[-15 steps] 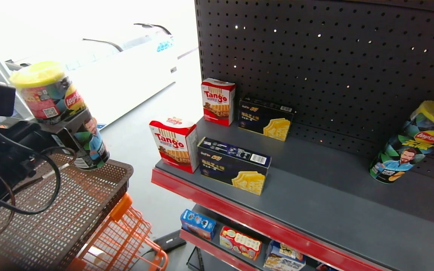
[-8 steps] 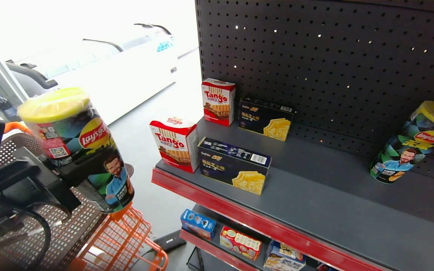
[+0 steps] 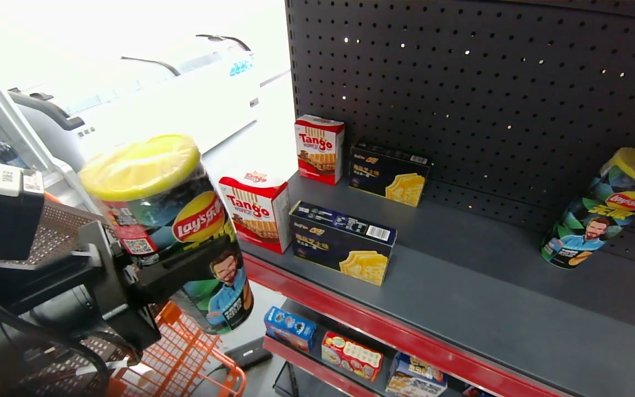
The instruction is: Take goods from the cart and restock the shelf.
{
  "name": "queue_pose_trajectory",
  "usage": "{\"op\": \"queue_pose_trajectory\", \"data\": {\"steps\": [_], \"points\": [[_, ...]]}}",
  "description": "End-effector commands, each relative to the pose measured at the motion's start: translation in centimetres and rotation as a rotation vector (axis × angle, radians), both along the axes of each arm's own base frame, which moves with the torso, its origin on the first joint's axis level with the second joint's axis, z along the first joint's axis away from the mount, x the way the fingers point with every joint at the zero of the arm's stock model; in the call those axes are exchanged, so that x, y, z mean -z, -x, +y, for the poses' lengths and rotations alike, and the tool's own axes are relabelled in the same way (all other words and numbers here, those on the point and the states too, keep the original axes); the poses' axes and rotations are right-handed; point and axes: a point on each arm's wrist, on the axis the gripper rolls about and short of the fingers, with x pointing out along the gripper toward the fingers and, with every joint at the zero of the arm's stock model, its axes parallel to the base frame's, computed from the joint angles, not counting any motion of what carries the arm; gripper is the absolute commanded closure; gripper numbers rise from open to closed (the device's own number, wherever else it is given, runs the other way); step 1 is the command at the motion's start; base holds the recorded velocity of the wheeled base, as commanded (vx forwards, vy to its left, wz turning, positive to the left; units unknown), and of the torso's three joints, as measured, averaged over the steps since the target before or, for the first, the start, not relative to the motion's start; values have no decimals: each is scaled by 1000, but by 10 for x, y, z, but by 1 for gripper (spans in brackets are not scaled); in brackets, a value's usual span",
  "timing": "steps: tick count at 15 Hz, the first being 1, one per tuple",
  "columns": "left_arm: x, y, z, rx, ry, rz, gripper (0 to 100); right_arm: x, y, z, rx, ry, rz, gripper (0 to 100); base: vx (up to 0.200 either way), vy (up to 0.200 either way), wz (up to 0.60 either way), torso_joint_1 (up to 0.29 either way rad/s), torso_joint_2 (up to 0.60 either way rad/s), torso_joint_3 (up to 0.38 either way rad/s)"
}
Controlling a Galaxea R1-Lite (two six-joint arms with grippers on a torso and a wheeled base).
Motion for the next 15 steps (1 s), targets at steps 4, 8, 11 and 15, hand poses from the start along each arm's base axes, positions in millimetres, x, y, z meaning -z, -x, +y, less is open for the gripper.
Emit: {"op": "queue_pose_trajectory", "data": {"steps": [4, 8, 11, 15], "points": [[10, -5, -22, 95, -25, 49, 100, 0, 0, 0, 0, 0, 0, 0, 0, 0, 0, 0, 0, 0], [14, -2, -29, 140, -34, 63, 100, 0, 0, 0, -1, 3, 1, 0, 0, 0, 0, 0, 0, 0], [16, 4, -39, 197, -36, 71, 100, 0, 0, 0, -1, 5, 1, 0, 0, 0, 0, 0, 0, 0], [16, 10, -49, 258, -39, 74, 100, 0, 0, 0, -3, 3, 1, 0, 0, 0, -150, 1, 1, 1]]}}
